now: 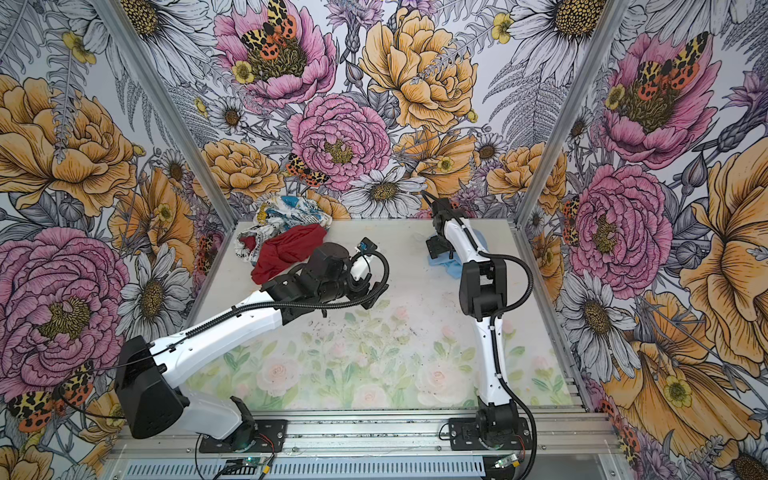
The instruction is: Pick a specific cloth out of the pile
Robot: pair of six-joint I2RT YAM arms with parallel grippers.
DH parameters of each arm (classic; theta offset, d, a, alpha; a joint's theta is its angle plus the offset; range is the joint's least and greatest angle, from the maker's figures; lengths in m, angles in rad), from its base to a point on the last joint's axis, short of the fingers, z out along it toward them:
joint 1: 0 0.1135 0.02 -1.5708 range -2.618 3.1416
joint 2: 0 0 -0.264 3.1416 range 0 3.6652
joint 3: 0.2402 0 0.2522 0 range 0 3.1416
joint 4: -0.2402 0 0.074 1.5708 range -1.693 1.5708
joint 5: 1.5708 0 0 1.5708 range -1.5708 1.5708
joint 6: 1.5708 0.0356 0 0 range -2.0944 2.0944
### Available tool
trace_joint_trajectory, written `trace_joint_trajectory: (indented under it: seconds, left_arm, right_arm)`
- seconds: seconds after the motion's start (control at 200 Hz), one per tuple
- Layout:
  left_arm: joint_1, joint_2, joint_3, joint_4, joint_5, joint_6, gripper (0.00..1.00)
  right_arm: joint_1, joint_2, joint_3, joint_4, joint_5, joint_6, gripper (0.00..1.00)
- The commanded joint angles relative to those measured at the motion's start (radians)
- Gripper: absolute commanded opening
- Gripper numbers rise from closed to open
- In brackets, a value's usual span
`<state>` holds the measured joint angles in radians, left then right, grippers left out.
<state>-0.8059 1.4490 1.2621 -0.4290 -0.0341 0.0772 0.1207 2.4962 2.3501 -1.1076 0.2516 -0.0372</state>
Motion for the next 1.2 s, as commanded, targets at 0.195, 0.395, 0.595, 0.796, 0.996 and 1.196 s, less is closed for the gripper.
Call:
trace_joint_trajectory:
  seconds: [0.195, 0.395, 0.595, 0.796, 0.996, 1.196]
  left_arm:
    - [0.012, -0.036, -0.007, -0.010, -0.018, -0.017, 0.99]
    - [0.010, -0.046, 0.006, -0.033, -0.019, -0.013, 0.99]
    - [0.009, -0.067, -0.001, -0.034, -0.029, -0.023, 0.99]
    - [0.007, -0.082, -0.020, -0.031, -0.036, -0.028, 0.99]
    - [0.008, -0.101, -0.039, -0.032, -0.046, -0.025, 0.99]
    - [0.008, -0.105, -0.052, -0.031, -0.044, -0.029, 0.99]
  right_arm:
    - [-0.094, 0.075, 0.086, -0.134, -0.028, 0.076, 0.77]
    - [-0.141, 0.095, 0.137, -0.133, -0.013, 0.090, 0.78]
    - [-0.148, 0.108, 0.193, -0.131, -0.051, 0.114, 0.84]
    - [-0.132, 0.037, 0.182, -0.117, -0.027, 0.132, 0.99]
    - [-0.114, -0.059, 0.181, -0.113, -0.109, 0.151, 0.99]
    - [-0.093, -0.138, 0.174, -0.113, -0.154, 0.162, 0.98]
